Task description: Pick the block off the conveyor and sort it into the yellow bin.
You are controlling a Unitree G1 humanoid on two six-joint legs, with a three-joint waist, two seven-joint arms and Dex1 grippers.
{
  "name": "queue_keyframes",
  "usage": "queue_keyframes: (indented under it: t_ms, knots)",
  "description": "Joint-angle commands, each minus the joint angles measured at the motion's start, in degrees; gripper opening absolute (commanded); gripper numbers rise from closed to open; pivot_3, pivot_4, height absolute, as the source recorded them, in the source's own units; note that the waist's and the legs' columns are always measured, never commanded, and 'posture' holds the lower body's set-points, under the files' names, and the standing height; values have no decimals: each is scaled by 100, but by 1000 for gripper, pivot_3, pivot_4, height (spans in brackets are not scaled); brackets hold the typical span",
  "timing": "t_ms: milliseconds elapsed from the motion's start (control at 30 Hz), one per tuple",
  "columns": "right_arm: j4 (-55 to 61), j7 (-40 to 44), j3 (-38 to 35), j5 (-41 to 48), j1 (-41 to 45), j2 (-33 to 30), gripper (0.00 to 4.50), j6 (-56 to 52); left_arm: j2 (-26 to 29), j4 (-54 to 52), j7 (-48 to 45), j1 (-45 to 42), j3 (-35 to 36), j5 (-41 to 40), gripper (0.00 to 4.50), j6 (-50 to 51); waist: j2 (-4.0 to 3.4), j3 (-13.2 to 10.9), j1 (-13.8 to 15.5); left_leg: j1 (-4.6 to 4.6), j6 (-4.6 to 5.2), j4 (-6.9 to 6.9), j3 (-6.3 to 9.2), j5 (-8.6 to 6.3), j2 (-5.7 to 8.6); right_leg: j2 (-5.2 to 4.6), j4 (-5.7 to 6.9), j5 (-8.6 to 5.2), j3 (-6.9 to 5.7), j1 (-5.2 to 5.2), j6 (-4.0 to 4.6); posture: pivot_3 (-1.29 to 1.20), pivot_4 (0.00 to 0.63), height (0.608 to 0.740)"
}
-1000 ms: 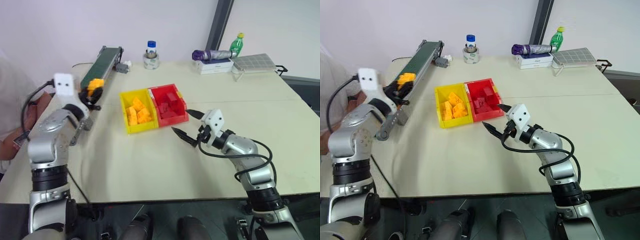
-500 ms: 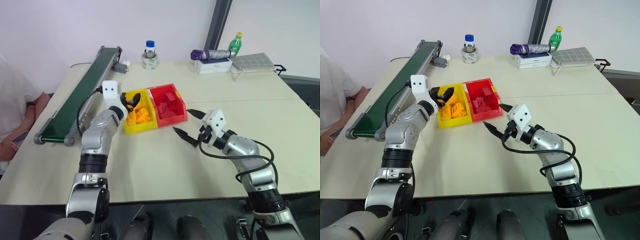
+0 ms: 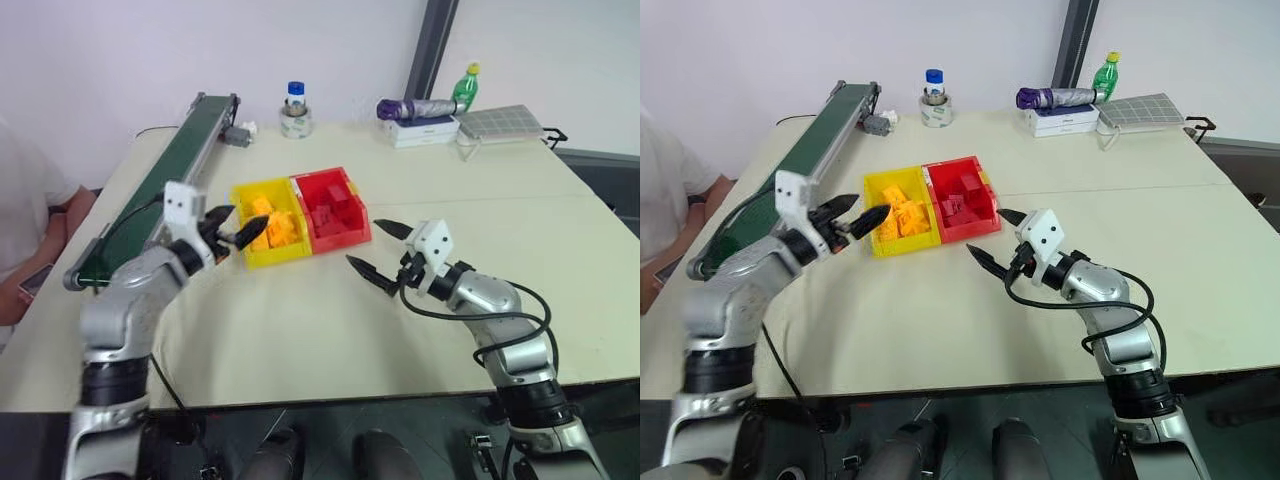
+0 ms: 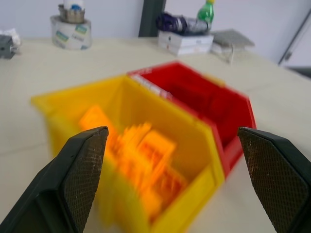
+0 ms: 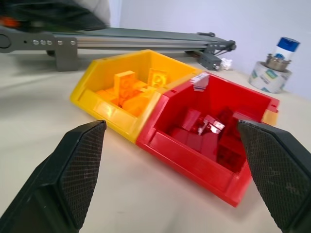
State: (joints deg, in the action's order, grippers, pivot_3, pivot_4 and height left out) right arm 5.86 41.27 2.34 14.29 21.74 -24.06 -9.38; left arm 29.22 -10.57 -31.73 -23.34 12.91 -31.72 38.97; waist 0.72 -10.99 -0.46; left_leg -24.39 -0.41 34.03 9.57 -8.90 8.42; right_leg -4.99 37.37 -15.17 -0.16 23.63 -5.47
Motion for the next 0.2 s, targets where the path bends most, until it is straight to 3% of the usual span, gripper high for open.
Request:
queue_keyframes:
  t_ms: [33,200]
  knots:
    - [28,76,-14,49,191,9,4500,135,311,-307,-359,138,301,-146,4476,-230,0,0,15,0,-2,0,0,-1,0,-1,-5,3,0,-2,5,0,150,740]
    - [-19,113,-5,28,207,5,4500,177,786,-146,-929,399,526,-87,4476,-740,0,0,-4,-1,-3,0,-3,-2,0,-2,-15,8,1,-3,13,0,150,740]
